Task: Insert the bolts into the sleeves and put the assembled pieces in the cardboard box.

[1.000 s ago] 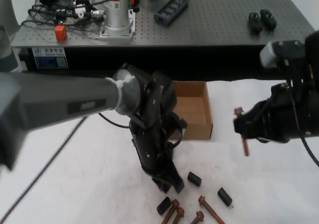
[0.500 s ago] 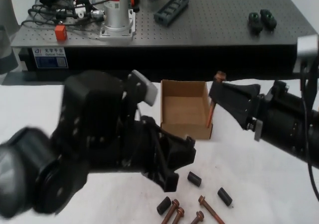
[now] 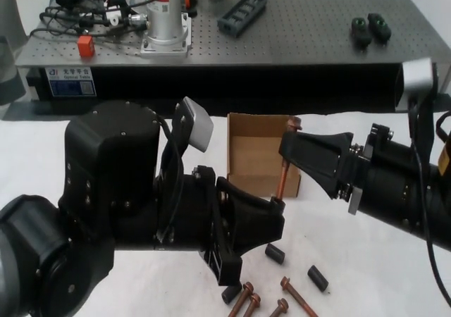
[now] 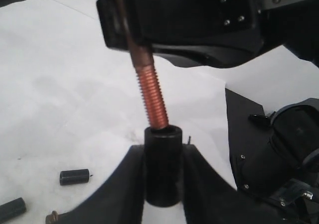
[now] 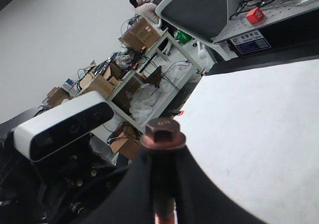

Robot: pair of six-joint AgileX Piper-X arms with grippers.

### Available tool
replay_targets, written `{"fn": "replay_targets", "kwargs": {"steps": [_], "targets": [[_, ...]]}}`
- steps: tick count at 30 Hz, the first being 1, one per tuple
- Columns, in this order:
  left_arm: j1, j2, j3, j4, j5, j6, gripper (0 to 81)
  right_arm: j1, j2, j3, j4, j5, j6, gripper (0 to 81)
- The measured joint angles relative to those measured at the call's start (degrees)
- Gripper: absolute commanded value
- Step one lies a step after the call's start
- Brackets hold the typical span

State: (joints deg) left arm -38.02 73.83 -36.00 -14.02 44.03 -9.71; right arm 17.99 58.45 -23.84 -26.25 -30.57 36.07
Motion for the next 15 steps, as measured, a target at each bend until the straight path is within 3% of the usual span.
{"fn": "replay_targets", "kwargs": {"steps": [10,12,15], "targets": [[-0.10,0.00,0.30,-1.03,-1.89,0.00,0.7,0.00,0.00,0.00,2.46,-2.81,-0.83,3.3],[-0.10,0.00,0.40,-1.37,-2.18,-0.29,0.7,0.00,0.00,0.00,2.46,-3.03,-1.32,0.0],[-0.10,0.00,0.49,-2.04,-2.62,-0.33,0.7,0.23,0.00,0.00,2.46,-3.01,-2.66,17.4]]}}
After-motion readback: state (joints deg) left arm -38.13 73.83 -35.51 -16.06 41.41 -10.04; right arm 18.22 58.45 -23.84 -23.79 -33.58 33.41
